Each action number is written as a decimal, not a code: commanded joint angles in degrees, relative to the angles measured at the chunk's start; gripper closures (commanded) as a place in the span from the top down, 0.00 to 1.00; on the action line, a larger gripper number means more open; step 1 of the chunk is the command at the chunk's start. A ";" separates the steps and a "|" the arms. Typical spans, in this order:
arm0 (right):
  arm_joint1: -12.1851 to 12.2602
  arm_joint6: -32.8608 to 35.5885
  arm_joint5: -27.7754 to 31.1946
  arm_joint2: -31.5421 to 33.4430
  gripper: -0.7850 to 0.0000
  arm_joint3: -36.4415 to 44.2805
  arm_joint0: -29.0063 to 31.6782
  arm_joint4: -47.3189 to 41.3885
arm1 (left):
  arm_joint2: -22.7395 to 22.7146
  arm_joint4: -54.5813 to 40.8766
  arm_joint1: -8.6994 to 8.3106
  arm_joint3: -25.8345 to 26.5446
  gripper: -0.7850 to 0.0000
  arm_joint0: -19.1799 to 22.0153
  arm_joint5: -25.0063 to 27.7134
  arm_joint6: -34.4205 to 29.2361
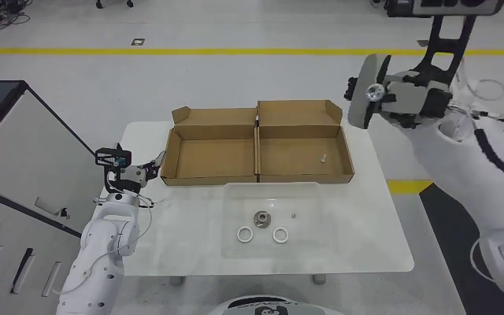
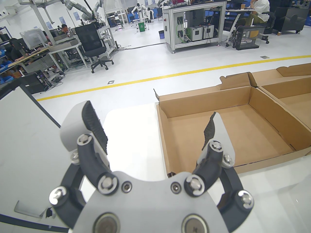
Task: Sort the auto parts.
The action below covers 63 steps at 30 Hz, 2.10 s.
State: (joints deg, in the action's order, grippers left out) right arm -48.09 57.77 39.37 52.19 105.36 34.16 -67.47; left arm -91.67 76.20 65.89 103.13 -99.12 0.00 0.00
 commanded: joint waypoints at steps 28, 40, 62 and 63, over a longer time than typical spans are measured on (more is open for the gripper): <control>-2.92 -1.02 -6.73 7.68 0.00 0.27 5.39 5.48 | 0.00 0.00 0.00 0.00 1.00 0.00 0.00 0.00; -3.69 0.04 -10.80 9.36 0.00 1.74 7.32 8.73 | 0.00 0.00 0.00 0.00 1.00 0.00 0.00 0.00; -6.61 4.10 -9.58 10.19 0.00 2.01 10.06 -6.51 | 0.00 0.00 0.00 0.00 1.00 0.00 0.00 0.00; -6.61 4.10 -9.58 10.19 0.00 2.01 10.06 -6.51 | 0.00 0.00 0.00 0.00 1.00 0.00 0.00 0.00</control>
State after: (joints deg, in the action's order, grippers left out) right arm -54.70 61.88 29.78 62.38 107.37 44.22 -74.00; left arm -91.67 76.20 65.89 103.13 -99.12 0.00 0.00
